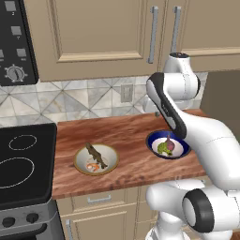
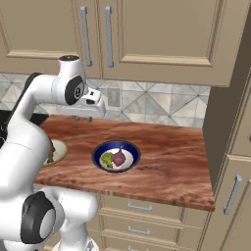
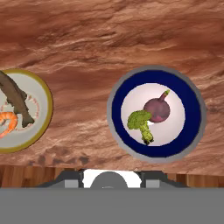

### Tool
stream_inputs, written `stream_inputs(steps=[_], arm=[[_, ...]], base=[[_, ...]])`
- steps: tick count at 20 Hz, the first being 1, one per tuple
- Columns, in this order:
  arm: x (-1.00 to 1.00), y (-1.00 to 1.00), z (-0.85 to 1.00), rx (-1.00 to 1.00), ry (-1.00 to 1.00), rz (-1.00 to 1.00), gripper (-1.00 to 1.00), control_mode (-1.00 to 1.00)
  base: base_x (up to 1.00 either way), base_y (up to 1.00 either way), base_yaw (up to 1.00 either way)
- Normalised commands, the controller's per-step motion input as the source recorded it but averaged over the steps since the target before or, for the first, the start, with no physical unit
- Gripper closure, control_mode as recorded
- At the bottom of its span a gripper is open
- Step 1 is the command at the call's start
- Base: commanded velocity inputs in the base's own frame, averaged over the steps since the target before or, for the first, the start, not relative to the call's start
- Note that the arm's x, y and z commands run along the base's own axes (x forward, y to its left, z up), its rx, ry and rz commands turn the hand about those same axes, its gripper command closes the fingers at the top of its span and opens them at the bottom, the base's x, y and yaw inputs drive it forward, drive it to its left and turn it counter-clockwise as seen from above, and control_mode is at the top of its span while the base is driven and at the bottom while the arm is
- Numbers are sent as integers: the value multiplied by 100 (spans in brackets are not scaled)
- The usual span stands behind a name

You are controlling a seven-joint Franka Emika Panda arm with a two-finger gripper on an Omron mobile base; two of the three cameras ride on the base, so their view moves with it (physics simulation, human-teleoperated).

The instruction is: Place the bowl containing the fish and shrimp in the microwave. Close the microwave door and press the start button to microwave the meal.

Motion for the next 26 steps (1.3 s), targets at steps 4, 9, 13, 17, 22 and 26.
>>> stream_inputs(steps=[4, 9, 13, 17, 22, 26], arm=[[-2, 2, -18, 0, -2, -4, -100, -100], [-24, 23, -50, 0, -13, -2, -100, -100], [-36, 26, -51, 9, -21, -1, -100, -100], [-41, 43, -48, 12, -14, -1, -100, -100], [-21, 50, -29, 2, 0, 0, -100, -100], [-13, 46, -19, 1, 0, 0, -100, -100]], base=[[0, 0, 0], [0, 0, 0], [0, 0, 0], [0, 0, 0], [0, 0, 0], [0, 0, 0]])
